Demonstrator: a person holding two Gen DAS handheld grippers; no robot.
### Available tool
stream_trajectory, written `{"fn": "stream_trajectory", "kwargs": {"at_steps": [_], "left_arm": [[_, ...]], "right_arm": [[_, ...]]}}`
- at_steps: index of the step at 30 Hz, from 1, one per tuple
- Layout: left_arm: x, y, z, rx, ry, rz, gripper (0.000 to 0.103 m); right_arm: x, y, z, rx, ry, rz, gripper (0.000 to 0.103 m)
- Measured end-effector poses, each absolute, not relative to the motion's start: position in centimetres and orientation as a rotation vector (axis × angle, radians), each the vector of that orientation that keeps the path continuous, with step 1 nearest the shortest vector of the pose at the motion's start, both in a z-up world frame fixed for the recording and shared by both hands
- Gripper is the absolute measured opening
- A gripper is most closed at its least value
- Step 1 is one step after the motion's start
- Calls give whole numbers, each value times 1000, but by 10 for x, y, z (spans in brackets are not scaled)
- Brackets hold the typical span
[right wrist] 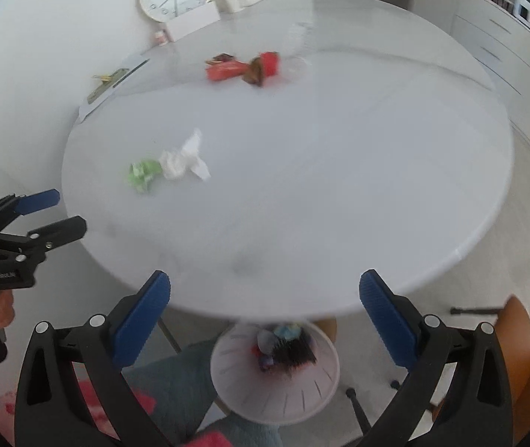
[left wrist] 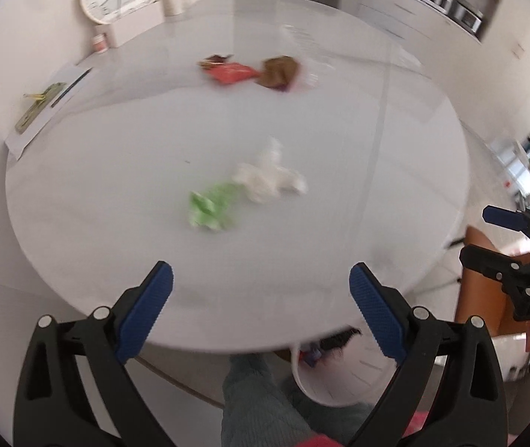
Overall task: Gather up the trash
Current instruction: 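Move both open tools back over the table toward the tissue, then grasp the green paper with the left tool while the right tool grasps the white tissue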
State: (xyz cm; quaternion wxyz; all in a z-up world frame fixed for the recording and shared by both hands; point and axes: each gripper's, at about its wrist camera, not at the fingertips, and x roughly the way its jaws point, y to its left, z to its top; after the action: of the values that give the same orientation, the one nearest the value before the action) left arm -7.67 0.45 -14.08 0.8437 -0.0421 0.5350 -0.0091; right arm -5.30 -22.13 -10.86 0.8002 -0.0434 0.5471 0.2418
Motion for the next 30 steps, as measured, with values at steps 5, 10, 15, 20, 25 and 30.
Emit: {"fn": "stream_trajectory", "kwargs": {"at_steps": [5,10,15,20,25,30], "left_arm": [[-46,29,-170,-93,1127,-1,89],[-15,38,-205,-106,1170,-17,74],[2,44,-229,-100,1222,-30,59],[8,52,-237,-148,1245,-60,36],[9,61,-233,-158,1238,-69,28],[7,77,-227,-191,1232,-58,28]], "right_arm": [[-15,-173,-129,-123,1203,558,101],[18,-136,-147,-160,1225,562,101],[36,-116,-158,-175,1244,559,101],[39,-100,-168,-180,1270,580,101],[39,-82,-178,-200,1287,612,101],[39,-62,-189,-215,1293,644,101]]}}
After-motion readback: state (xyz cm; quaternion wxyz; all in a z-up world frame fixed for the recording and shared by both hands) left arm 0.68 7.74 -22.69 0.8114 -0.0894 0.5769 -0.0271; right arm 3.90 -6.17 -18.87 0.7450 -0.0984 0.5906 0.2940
